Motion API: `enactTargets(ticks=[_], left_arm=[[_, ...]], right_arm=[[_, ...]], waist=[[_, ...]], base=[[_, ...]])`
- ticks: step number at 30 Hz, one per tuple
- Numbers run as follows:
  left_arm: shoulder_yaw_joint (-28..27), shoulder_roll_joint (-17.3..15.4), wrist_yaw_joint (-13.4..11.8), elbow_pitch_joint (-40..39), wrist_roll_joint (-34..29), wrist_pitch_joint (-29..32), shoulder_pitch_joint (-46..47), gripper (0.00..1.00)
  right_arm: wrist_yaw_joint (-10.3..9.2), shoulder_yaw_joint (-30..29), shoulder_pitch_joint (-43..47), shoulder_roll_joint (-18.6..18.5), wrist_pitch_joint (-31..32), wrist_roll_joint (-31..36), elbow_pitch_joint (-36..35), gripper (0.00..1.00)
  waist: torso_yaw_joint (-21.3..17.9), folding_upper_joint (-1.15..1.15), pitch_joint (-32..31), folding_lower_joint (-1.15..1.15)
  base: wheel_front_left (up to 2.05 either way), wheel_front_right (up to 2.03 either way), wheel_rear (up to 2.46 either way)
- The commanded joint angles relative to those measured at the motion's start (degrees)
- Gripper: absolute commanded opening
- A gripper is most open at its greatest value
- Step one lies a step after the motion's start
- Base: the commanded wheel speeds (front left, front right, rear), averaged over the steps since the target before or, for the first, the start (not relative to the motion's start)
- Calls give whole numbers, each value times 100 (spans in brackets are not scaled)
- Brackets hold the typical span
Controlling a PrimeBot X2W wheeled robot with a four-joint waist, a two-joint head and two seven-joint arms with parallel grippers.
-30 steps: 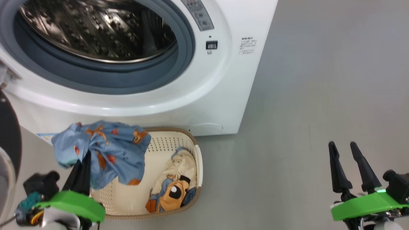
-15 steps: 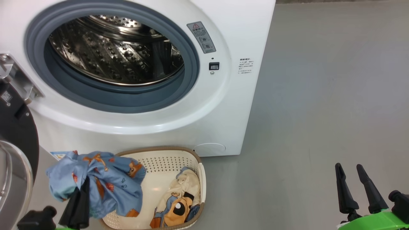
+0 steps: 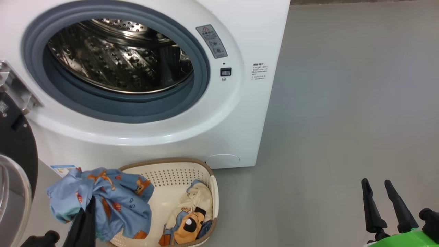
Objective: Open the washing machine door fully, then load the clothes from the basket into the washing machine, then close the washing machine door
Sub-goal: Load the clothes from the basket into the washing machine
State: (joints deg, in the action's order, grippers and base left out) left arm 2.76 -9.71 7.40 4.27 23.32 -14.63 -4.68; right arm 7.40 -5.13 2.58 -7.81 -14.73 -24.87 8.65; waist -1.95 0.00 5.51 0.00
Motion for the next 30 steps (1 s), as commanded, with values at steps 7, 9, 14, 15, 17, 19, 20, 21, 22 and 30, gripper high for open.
enactTargets(ticks=[7, 9, 14, 15, 17, 19, 20, 21, 22, 30], left_arm=[[-202, -149, 9, -129, 53, -37, 521, 0], [-209, -199, 9, -121, 90, -37, 687, 0], [-159, -464, 9, -62, 160, -37, 1390, 0], [-176, -511, 9, -40, 146, -37, 1550, 0], [-182, -561, 9, -21, 123, -37, 1721, 0], [-237, -635, 9, 40, 105, -37, 2104, 0], [-227, -684, 9, 81, 97, -37, 2304, 0], [-202, -743, 9, 138, 85, -37, 2502, 0], [-179, -795, 9, 202, 89, -37, 2705, 0], [11, -1151, 9, 1228, 419, -37, 4252, 0]], right_arm=[[9, 90, -143, -23, -27, -27, -235, 100], [9, 114, -206, 5, -27, -21, -242, 100], [9, 190, -451, 120, -27, 3, -286, 100], [9, 203, -497, 142, -27, 10, -294, 100], [9, 215, -546, 163, -27, 16, -303, 100], [9, 240, -646, 204, -27, 29, -323, 100], [9, 252, -694, 223, -27, 35, -331, 100], [9, 269, -744, 242, -27, 40, -339, 100], [9, 291, -794, 259, -27, 44, -346, 100], [9, 423, -1160, 399, -27, 49, -409, 100]], waist=[[-88, 0, 350, 0], [-125, 0, 480, 0], [-252, 0, 938, 0], [-275, 0, 1021, 0], [-297, 0, 1105, 0], [-345, 0, 1270, 0], [-370, 0, 1345, 0], [-401, 0, 1420, 0], [-434, 0, 1490, 0], [-737, 0, 2012, 0]], base=[[0, 0, 0], [0, 0, 0], [0, 0, 0], [0, 0, 0], [0, 0, 0], [0, 0, 0], [0, 0, 0], [0, 0, 0], [0, 0, 0], [0, 0, 0]])
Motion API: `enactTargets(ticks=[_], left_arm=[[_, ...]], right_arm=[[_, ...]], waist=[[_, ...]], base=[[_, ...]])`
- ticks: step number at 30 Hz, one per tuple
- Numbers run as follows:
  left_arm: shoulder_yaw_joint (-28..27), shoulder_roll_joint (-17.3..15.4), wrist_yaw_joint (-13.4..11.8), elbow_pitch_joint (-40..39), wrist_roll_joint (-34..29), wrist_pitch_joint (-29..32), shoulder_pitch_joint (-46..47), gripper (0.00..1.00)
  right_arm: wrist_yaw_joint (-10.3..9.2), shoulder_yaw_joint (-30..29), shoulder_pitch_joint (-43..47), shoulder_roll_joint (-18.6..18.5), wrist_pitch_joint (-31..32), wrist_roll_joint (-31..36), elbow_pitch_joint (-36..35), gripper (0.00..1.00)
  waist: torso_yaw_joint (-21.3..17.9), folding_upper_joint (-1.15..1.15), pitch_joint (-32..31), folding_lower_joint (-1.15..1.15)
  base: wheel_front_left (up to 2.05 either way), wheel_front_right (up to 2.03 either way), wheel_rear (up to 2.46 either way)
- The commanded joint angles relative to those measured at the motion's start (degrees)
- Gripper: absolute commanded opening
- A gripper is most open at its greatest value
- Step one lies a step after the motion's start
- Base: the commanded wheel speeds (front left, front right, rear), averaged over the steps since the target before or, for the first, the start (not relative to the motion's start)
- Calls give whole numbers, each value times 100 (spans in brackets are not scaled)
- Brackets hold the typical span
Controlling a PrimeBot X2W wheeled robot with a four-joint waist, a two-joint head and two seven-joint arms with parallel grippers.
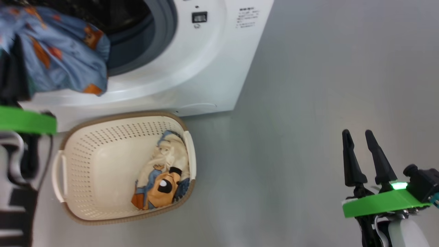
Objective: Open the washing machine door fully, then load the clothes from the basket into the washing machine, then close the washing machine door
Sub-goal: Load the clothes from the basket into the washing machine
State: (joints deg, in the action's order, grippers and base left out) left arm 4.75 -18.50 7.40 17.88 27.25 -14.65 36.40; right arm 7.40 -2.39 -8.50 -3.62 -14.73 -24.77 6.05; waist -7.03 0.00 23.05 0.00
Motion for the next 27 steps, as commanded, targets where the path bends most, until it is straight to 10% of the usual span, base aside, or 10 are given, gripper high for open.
enactTargets(ticks=[1, 15, 24, 25, 26, 27], left_arm=[[-163, -313, 9, 35, 100, -35, 320, 0], [655, -760, 9, 2183, 671, -35, 2450, 0], [116, -880, 9, 1726, 259, -35, 2970, 0], [89, -851, 9, 1757, 228, -35, 2917, 38], [124, -840, 9, 1793, 180, -35, 2864, 97], [175, -844, 9, 1840, 130, -35, 2813, 100]], right_arm=[[9, 181, -98, -5, -27, 37, -151, 100], [9, 425, -491, 72, -27, -157, -182, 100], [9, 470, -553, 73, -27, -337, -238, 100], [9, 472, -552, 73, -27, -349, -237, 100], [9, 473, -549, 73, -27, -360, -234, 100], [9, 474, -545, 73, -27, -369, -229, 100]], waist=[[-277, 0, 319, 0], [-740, 0, 893, 0], [-927, 0, 1060, 0], [-936, 0, 1058, 0], [-942, 0, 1056, 0], [-946, 0, 1051, 0]], base=[[0, 0, 0], [0, 0, 0], [0, 0, 0], [0, 0, 0], [0, 0, 0], [0, 0, 0]])
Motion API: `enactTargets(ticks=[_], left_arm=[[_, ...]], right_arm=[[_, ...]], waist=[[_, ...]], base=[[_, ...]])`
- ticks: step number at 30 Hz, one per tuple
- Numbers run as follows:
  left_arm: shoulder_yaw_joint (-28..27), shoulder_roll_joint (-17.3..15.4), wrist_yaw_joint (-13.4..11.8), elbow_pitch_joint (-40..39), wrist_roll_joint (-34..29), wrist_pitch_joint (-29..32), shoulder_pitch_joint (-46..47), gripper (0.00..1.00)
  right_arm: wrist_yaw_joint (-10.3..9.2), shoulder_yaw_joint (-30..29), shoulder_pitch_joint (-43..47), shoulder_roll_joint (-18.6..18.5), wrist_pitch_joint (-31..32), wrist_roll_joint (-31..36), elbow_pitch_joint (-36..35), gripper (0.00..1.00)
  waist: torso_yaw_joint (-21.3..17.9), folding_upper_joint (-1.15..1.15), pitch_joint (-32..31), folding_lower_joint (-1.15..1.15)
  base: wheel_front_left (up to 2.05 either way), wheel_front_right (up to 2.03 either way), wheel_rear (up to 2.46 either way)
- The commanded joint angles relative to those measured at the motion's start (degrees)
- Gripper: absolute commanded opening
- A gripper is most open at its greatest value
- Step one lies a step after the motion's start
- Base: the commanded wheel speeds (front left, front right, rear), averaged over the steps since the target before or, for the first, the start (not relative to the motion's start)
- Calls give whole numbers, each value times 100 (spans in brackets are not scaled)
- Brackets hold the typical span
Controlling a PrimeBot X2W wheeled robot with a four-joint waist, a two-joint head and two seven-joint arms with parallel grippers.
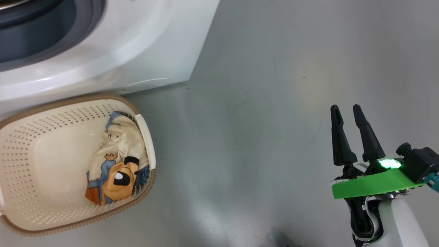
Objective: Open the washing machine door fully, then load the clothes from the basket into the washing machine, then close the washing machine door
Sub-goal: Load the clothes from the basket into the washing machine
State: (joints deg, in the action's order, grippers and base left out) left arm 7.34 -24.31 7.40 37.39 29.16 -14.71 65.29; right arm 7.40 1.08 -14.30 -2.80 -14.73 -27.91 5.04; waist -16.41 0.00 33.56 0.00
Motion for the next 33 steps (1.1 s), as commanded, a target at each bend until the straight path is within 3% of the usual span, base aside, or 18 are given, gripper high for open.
enactTargets(ticks=[1, 14, 33], left_arm=[[-57, -265, 9, -44, -92, -29, -121, 100], [-154, -90, 9, 29, -235, -29, -509, 100], [-311, 700, 9, -590, -541, -29, -2242, 100]], right_arm=[[9, 130, 39, -9, -27, -61, -123, 100], [9, 133, 47, -9, -27, 26, -98, 100], [9, 17, 261, -121, -27, 392, 8, 100]], waist=[[-9, 0, -8, 0], [111, 0, -140, 0], [619, 0, -882, 0]], base=[[0, 0, 0], [0, 0, 0], [0, 0, 0]])
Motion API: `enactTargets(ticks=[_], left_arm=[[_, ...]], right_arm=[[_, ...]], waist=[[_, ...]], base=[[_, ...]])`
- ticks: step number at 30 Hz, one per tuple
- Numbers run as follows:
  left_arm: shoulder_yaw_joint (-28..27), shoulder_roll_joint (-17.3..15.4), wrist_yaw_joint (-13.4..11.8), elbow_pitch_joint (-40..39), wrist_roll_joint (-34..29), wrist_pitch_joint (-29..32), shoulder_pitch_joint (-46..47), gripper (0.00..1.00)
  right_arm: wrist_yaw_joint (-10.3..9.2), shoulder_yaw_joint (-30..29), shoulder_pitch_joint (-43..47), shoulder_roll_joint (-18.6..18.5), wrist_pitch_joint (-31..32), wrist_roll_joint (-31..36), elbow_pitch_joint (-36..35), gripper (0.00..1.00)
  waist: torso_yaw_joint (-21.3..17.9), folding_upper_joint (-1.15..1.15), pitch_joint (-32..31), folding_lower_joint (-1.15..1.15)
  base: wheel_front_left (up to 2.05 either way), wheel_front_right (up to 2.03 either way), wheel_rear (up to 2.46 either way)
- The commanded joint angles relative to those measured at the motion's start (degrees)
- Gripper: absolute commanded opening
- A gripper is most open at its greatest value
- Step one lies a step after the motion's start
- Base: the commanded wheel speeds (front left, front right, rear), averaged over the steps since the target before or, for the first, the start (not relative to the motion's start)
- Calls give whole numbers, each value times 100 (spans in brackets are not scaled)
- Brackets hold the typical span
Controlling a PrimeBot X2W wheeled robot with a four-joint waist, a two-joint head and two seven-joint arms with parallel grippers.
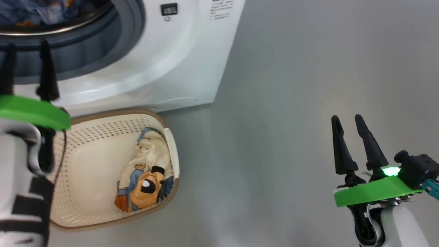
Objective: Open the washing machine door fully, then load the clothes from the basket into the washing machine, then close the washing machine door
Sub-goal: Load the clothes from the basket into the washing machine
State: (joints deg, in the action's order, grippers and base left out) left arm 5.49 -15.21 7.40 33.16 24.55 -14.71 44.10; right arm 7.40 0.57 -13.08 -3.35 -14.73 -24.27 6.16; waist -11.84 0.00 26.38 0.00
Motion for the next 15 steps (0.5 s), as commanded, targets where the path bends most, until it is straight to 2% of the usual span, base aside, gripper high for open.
enactTargets(ticks=[1, 15], left_arm=[[-135, -176, 9, -199, -102, -29, -233, 100], [-366, 342, 9, -517, -227, -29, -1419, 100]], right_arm=[[9, 60, 161, -95, -27, 34, -99, 100], [9, -70, 520, -449, -27, 15, 33, 100]], waist=[[205, 0, -210, 0], [682, 0, -888, 0]], base=[[0, 0, 0], [0, 0, 0]])
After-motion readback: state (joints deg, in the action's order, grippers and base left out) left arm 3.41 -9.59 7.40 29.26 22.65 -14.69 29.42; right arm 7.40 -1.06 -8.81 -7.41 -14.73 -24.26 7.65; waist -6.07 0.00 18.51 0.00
